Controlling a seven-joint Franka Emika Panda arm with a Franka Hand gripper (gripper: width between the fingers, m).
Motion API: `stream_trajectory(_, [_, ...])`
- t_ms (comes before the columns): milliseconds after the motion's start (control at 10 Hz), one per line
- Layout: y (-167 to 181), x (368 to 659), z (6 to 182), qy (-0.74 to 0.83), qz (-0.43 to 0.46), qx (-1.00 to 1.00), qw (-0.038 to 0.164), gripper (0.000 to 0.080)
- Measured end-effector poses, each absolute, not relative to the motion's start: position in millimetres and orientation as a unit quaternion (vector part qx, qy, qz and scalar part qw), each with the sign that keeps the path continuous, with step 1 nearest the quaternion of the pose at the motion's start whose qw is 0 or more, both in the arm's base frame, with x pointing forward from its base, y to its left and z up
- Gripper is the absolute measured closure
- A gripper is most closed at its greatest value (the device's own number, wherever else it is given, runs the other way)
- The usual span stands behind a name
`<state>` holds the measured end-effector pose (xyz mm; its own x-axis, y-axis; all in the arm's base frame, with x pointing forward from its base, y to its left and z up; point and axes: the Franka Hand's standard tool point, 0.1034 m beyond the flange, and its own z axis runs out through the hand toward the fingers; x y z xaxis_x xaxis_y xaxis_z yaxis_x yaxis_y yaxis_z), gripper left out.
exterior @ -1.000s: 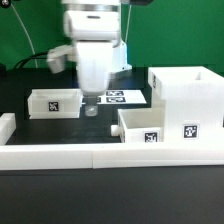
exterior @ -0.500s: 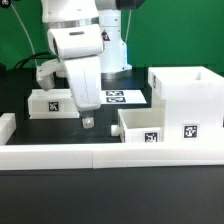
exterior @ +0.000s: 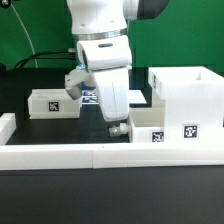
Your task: Assemble drawer
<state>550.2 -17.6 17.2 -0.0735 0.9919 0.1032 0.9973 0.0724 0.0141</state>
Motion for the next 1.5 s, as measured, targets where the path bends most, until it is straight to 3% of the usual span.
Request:
stream_trajectory(600, [15,549,15.6,-0.715,-0.041,-0.696,0.041,0.015])
stream_trajectory(1100, [9,549,22.9,-0.713,-0.034,-0.699,0.046,0.015])
stream_trajectory(1500, [-52,534,47.3,-0.675,-0.035,-0.736,0.031,0.015])
